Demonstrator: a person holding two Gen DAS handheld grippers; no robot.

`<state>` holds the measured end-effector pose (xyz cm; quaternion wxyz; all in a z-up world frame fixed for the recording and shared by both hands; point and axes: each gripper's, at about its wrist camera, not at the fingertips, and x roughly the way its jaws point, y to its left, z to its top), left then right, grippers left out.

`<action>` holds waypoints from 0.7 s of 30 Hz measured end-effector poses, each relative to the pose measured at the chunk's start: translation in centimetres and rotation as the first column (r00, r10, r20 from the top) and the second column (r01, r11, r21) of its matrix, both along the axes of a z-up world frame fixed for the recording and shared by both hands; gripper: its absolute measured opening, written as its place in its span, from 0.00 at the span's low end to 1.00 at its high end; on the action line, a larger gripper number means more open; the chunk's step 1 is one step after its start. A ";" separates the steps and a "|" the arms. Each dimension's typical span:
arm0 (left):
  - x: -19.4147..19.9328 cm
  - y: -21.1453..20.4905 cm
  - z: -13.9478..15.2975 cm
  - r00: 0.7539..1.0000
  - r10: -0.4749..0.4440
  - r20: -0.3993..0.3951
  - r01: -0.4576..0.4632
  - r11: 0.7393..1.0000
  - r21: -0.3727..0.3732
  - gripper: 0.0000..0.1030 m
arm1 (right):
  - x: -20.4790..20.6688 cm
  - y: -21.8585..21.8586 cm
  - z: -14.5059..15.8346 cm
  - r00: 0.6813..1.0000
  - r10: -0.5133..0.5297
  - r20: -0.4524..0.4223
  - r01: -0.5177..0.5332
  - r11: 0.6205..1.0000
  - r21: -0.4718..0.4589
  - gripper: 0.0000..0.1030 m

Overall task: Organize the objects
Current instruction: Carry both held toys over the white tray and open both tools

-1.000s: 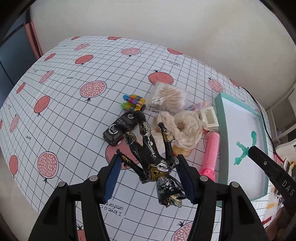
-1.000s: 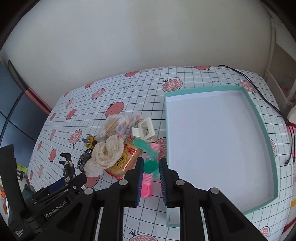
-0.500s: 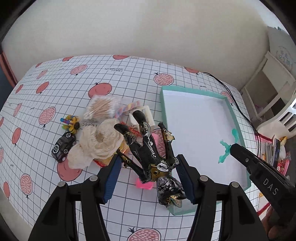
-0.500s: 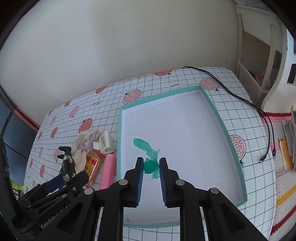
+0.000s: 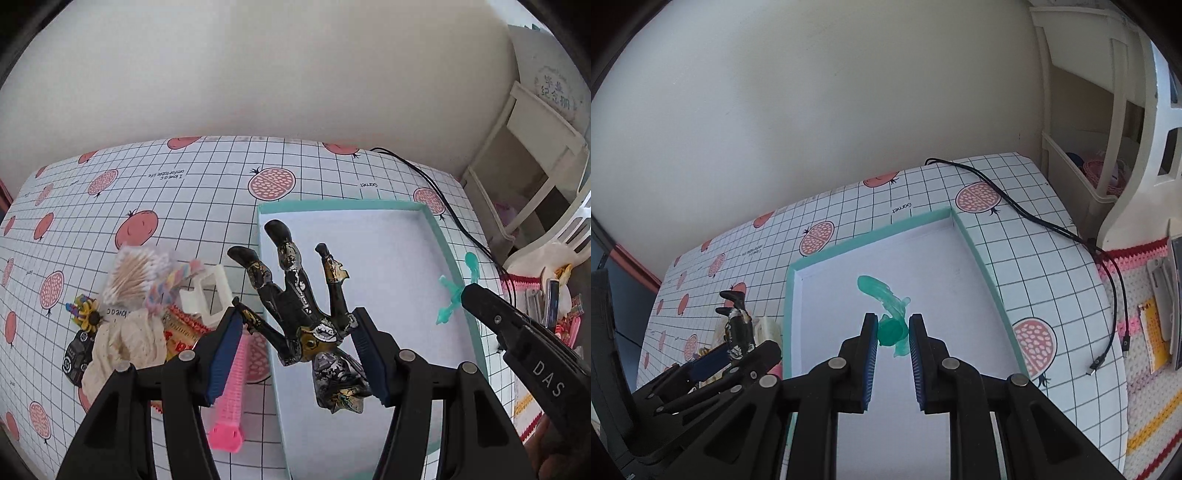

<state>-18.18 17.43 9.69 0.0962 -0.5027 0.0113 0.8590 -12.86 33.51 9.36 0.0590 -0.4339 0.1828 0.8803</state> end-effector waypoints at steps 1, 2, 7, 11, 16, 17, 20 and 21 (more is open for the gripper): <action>-0.5 0.4 0.0 1.000 -0.007 -0.005 0.007 1.000 -0.008 0.60 | -0.5 0.1 -0.1 1.000 0.003 -0.001 -0.003 1.000 0.008 0.18; -1.0 0.7 0.0 1.000 -0.013 -0.011 0.013 1.000 -0.017 0.60 | -1.0 0.2 -0.3 1.000 0.004 -0.003 -0.004 1.000 0.014 0.18; -3.5 2.1 -0.5 1.000 -0.028 -0.014 0.028 0.999 -0.026 0.60 | -3.4 0.7 -1.2 1.000 0.014 0.005 -0.014 0.999 0.030 0.18; -5.1 3.2 -1.4 0.999 -0.040 -0.014 0.040 0.998 -0.048 0.60 | -5.2 1.0 -2.2 0.999 0.025 0.025 -0.026 0.999 0.047 0.18; -7.0 3.9 -3.0 0.999 -0.046 0.008 0.046 0.997 -0.058 0.60 | -6.9 1.2 -3.1 0.998 0.037 0.050 -0.041 0.996 0.077 0.18; -7.3 3.9 -3.3 0.999 -0.043 0.010 0.044 0.997 -0.059 0.60 | -7.2 1.3 -3.2 0.998 0.037 0.052 -0.041 0.996 0.080 0.18; -8.2 4.1 -4.1 0.999 -0.046 0.021 0.047 0.996 -0.071 0.60 | -8.0 1.4 -3.8 0.997 0.043 0.071 -0.049 0.995 0.088 0.18; -8.4 4.2 -4.3 0.999 -0.047 0.026 0.049 0.996 -0.077 0.60 | -8.3 1.5 -4.0 0.996 0.043 0.079 -0.050 0.995 0.089 0.18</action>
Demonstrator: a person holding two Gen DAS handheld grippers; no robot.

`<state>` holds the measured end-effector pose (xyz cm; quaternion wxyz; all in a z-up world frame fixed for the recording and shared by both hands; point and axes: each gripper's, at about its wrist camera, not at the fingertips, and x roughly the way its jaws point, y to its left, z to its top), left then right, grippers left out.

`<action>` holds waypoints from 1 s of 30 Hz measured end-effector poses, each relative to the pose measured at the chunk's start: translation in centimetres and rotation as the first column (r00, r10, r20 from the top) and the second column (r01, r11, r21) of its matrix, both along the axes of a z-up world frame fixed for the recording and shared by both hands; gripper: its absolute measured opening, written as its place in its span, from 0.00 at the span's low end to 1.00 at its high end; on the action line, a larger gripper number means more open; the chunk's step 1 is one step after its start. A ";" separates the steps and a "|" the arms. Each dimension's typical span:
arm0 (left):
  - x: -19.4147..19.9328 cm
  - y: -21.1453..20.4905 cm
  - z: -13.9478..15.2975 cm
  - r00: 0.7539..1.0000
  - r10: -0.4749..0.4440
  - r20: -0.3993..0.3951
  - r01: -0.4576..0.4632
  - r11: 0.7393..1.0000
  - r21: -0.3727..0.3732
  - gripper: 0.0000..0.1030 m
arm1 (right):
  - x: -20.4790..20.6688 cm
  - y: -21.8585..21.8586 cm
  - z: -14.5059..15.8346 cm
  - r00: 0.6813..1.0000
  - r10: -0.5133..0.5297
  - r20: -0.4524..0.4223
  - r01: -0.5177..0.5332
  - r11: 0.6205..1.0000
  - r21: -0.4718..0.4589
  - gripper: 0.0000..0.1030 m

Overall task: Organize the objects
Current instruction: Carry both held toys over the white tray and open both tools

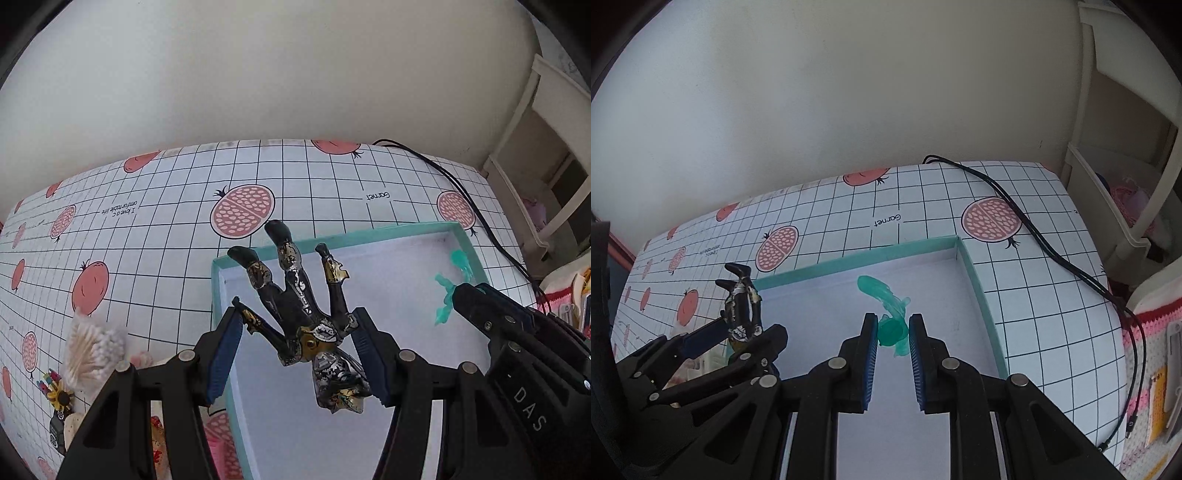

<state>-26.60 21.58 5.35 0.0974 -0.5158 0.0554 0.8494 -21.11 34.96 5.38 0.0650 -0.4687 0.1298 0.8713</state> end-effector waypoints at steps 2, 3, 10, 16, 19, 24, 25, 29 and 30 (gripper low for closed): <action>-0.4 0.0 -0.5 1.000 0.000 0.012 0.000 1.000 -0.004 0.60 | -0.3 0.1 -0.4 1.000 0.000 0.005 0.000 1.000 0.002 0.18; -0.6 0.0 -0.8 1.000 0.001 0.015 -0.001 1.000 -0.007 0.60 | -0.4 0.1 -0.5 1.000 0.000 0.005 0.000 1.000 0.001 0.18; -1.4 0.0 -2.0 1.000 0.004 0.030 -0.003 1.000 -0.021 0.60 | -0.8 0.4 -1.3 1.000 -0.001 0.011 0.001 1.000 -0.001 0.18; -1.7 0.0 -2.2 0.999 -0.003 0.038 0.004 1.000 -0.008 0.61 | -1.0 0.6 -1.4 1.000 -0.010 0.018 0.010 1.000 0.003 0.19; -1.6 0.1 -2.2 0.999 -0.010 0.038 0.010 1.000 -0.007 0.61 | -0.9 0.8 -1.4 1.000 -0.015 0.012 0.016 1.000 -0.010 0.19; -1.6 0.0 -2.0 0.999 -0.011 0.047 0.010 1.000 0.008 0.61 | -0.9 0.8 -1.2 1.000 -0.010 0.010 0.010 1.000 -0.019 0.22; -1.6 0.0 -2.0 0.999 -0.009 0.050 0.009 1.000 0.009 0.61 | -0.9 0.8 -1.1 1.000 -0.009 0.010 0.009 1.000 -0.017 0.25; -1.3 0.0 -1.4 0.999 -0.011 0.054 0.011 1.000 0.013 0.61 | -0.5 0.7 -0.2 1.000 -0.014 0.005 0.014 1.000 0.003 0.25; -1.2 -0.1 -1.2 0.999 -0.013 0.052 0.012 1.000 0.011 0.61 | -0.4 0.8 0.1 1.000 -0.015 0.002 0.015 1.000 0.004 0.25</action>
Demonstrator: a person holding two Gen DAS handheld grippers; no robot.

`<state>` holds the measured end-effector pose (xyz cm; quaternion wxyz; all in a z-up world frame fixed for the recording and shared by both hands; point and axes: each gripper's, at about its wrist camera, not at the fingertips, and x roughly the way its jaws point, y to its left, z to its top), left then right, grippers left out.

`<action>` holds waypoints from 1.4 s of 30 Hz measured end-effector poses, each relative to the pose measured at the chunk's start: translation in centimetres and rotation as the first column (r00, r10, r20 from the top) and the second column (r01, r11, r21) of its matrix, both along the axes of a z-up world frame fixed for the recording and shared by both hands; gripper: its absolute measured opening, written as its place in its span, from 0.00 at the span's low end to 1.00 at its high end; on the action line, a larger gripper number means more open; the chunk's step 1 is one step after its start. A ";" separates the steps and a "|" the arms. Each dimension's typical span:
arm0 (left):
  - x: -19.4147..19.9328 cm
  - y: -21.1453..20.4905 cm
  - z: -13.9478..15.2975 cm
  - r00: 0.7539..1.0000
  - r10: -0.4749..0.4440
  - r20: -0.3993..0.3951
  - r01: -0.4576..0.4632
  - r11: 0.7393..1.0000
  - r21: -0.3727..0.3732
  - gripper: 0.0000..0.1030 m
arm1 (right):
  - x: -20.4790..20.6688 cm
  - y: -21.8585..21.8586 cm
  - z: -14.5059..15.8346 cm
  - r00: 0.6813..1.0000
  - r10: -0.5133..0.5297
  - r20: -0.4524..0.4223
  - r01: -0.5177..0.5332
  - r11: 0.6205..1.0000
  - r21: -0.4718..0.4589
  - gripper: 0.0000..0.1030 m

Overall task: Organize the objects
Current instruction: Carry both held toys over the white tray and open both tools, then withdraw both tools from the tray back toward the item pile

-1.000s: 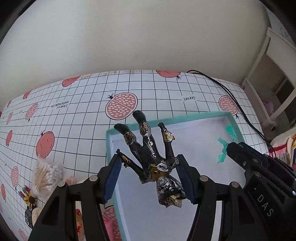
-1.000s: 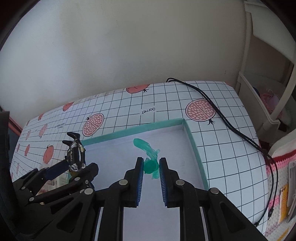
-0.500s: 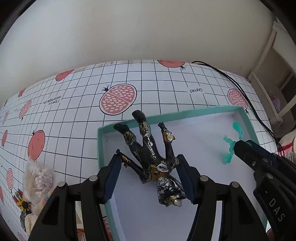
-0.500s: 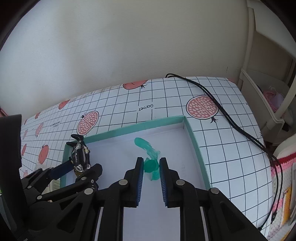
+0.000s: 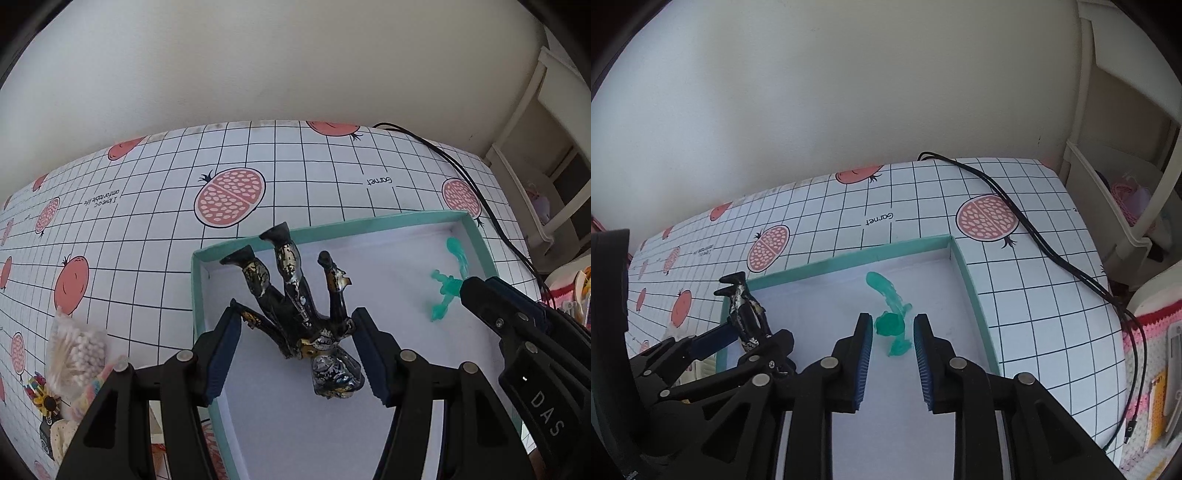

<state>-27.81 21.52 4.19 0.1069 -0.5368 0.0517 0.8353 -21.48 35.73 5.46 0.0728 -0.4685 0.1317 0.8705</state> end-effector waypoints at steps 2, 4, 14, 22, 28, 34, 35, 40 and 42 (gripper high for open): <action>0.3 -0.2 0.6 1.000 0.001 -0.001 -0.001 1.000 0.006 0.61 | 0.4 0.0 0.7 1.000 -0.005 -0.005 0.005 1.000 0.004 0.25; 0.7 -0.5 1.3 1.000 0.001 -0.006 -0.001 1.000 0.014 0.61 | 0.9 0.1 1.5 1.000 -0.008 -0.011 0.008 1.000 0.008 0.25; 3.5 -2.2 4.9 0.999 0.023 -0.030 -0.021 0.998 0.052 0.61 | 3.8 -0.8 4.6 1.000 -0.015 -0.020 0.015 0.999 0.039 0.25; 6.0 -4.3 6.1 0.995 0.085 -0.059 -0.082 0.995 0.052 0.62 | 6.3 -1.8 5.0 1.000 -0.025 -0.018 0.025 0.999 0.026 0.25; 7.6 -6.1 5.2 0.987 0.144 -0.070 -0.141 0.989 0.040 0.67 | 7.3 -2.6 3.3 0.999 -0.034 0.008 0.034 0.999 0.027 0.38; 8.3 -7.1 4.2 0.984 0.160 -0.073 -0.159 0.987 0.015 0.77 | 7.4 -2.7 1.4 0.999 -0.039 0.032 0.039 0.999 0.003 0.56; 8.3 -7.1 4.1 0.984 0.158 -0.078 -0.157 0.987 0.014 0.82 | 7.3 -2.9 1.2 0.999 -0.033 0.033 0.033 0.999 0.008 0.62; 8.1 -7.6 3.6 0.984 0.153 -0.087 -0.153 0.988 0.008 0.87 | 7.0 -3.6 0.7 0.999 -0.014 0.039 0.011 0.998 0.061 0.75; 8.1 -7.7 3.5 0.983 0.154 -0.096 -0.154 0.988 0.009 0.93 | 6.8 -3.8 0.7 0.999 -0.011 0.035 0.009 0.998 0.061 0.82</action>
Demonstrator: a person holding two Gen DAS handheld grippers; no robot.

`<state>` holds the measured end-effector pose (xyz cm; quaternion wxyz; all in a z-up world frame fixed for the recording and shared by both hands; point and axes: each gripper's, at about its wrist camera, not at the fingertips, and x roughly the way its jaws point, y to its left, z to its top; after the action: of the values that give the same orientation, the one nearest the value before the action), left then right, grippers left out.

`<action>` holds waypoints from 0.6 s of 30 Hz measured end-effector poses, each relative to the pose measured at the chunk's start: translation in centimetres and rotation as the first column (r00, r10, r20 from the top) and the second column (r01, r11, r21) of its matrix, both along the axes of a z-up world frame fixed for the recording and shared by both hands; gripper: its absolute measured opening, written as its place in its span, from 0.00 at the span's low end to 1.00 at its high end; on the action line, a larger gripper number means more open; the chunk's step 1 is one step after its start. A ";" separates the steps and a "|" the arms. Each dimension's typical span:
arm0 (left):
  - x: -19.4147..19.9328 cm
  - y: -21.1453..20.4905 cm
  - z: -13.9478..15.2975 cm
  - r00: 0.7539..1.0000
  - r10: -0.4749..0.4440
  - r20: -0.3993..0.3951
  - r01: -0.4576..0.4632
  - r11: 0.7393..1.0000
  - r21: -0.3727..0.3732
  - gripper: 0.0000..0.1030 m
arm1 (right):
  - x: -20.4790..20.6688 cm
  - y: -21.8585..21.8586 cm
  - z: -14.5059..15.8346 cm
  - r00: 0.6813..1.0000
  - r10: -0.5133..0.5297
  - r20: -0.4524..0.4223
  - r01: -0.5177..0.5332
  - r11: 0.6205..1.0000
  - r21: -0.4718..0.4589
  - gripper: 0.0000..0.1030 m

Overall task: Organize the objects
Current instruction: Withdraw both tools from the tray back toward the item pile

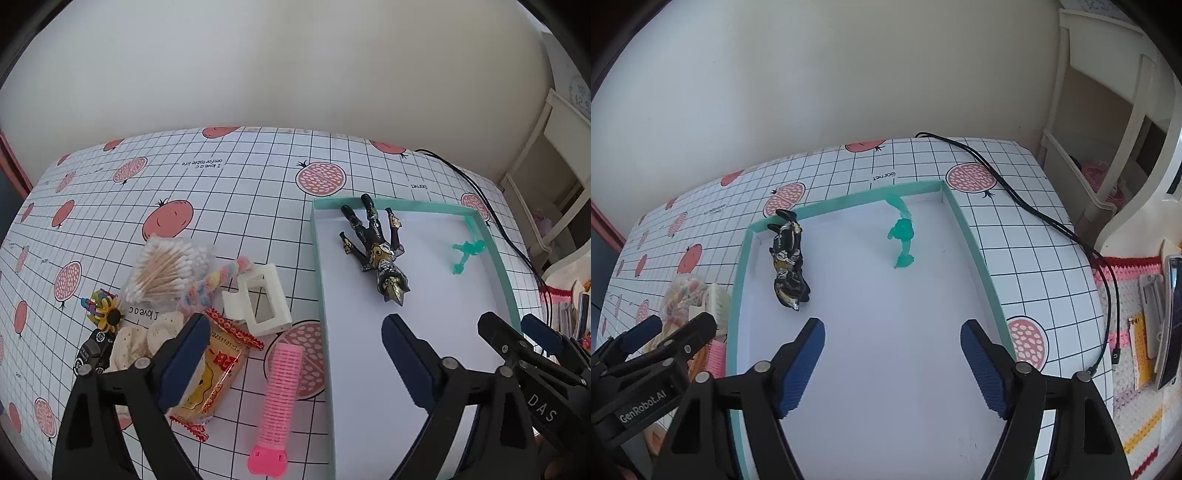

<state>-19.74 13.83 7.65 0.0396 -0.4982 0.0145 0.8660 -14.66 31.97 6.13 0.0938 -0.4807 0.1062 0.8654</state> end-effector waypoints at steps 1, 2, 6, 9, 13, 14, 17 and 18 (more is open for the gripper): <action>-0.1 -0.1 0.0 1.000 0.002 -0.004 -0.002 1.000 -0.006 0.93 | -0.1 -0.1 0.0 1.000 0.001 -0.002 -0.001 1.000 0.001 0.84; -0.1 -0.1 0.0 1.000 0.005 -0.005 -0.005 1.000 -0.010 0.93 | -0.2 -0.2 -0.1 1.000 0.002 -0.002 -0.002 1.000 0.003 0.87; -0.3 -0.5 -0.2 1.000 0.014 -0.011 -0.014 1.000 -0.011 0.93 | -0.6 -0.6 -0.3 1.000 0.011 -0.005 -0.011 1.000 0.002 0.94; -0.4 -0.7 -0.3 1.000 0.023 -0.020 -0.023 0.999 -0.035 0.94 | -0.8 -0.6 -0.5 1.000 0.008 -0.007 -0.007 1.000 0.007 1.00; -0.5 -1.0 -0.5 0.999 0.033 -0.019 -0.033 0.999 -0.028 0.99 | -0.8 -0.6 -0.5 1.000 0.001 -0.012 -0.001 1.000 0.010 1.00; -0.5 -1.0 -0.5 0.999 0.036 -0.024 -0.037 0.999 -0.031 1.00 | -0.8 -0.5 -0.5 1.000 -0.002 -0.012 0.002 1.000 0.011 1.00; -0.4 -1.0 -0.4 0.999 0.037 -0.024 -0.037 0.999 -0.021 1.00 | -0.8 -0.3 -0.5 1.000 -0.006 -0.013 0.006 1.000 0.001 1.00; -0.4 -1.0 -0.4 0.999 0.037 -0.025 -0.037 0.999 -0.018 1.00 | -0.7 -0.2 -0.6 1.000 -0.008 -0.012 0.008 1.000 0.001 1.00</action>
<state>-20.17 12.82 7.24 0.0186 -0.4882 0.0138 0.8724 -15.40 31.73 5.57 0.0967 -0.4751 0.1081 0.8679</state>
